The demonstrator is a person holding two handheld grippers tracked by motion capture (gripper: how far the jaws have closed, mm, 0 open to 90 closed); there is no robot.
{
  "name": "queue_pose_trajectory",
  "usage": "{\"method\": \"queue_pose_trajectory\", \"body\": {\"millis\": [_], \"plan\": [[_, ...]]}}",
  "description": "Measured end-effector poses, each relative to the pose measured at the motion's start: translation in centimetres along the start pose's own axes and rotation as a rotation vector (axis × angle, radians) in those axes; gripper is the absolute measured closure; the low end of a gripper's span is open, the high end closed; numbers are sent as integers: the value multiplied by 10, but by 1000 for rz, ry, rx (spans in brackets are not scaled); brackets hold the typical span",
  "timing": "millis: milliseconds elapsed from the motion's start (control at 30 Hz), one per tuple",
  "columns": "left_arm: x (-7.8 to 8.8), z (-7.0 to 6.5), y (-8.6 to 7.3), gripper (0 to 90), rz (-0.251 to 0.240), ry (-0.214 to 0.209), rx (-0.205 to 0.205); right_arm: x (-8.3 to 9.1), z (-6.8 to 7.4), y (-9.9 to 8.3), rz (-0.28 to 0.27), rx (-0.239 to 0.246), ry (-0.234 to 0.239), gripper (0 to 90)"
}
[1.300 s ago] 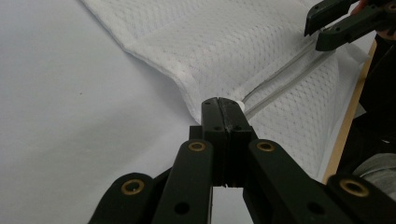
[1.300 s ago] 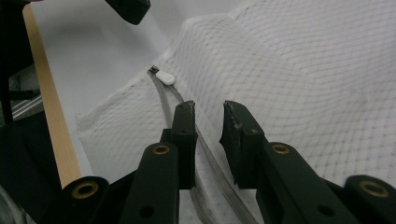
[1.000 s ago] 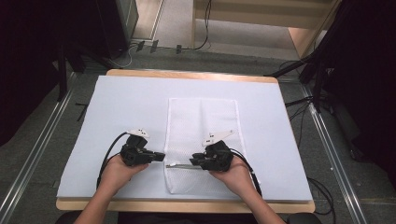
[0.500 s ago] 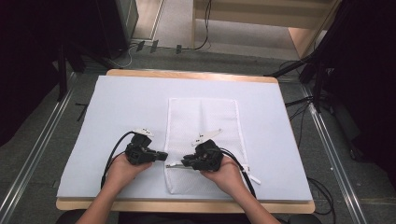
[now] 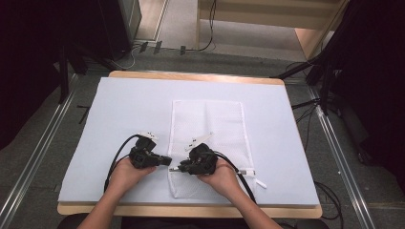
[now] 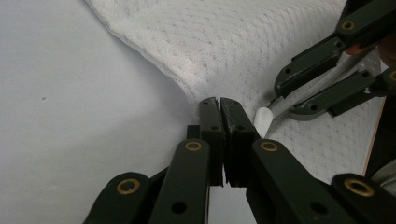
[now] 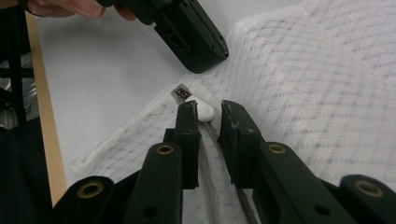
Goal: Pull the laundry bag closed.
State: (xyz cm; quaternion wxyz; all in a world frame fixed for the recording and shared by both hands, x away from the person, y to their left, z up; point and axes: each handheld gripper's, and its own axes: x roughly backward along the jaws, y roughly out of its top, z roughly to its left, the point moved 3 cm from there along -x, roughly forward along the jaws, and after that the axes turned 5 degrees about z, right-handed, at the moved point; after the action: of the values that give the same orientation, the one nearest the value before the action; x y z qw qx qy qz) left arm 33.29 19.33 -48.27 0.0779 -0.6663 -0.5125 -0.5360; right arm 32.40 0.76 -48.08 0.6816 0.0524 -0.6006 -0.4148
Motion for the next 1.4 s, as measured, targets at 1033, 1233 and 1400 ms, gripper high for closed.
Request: {"method": "queue_pose_trajectory", "body": {"millis": [1033,1233,1400], "plan": [[0,1,-1,875,-3,-13,21,-19,12,7,-4,140,-9,806],[3,-4,-1,884,-24,-47,54,-19,15,6,-7,176,-25,828],[-2,-3,-3,900,4,-40,65,-19,19,4,-9,199,-53,830]]}}
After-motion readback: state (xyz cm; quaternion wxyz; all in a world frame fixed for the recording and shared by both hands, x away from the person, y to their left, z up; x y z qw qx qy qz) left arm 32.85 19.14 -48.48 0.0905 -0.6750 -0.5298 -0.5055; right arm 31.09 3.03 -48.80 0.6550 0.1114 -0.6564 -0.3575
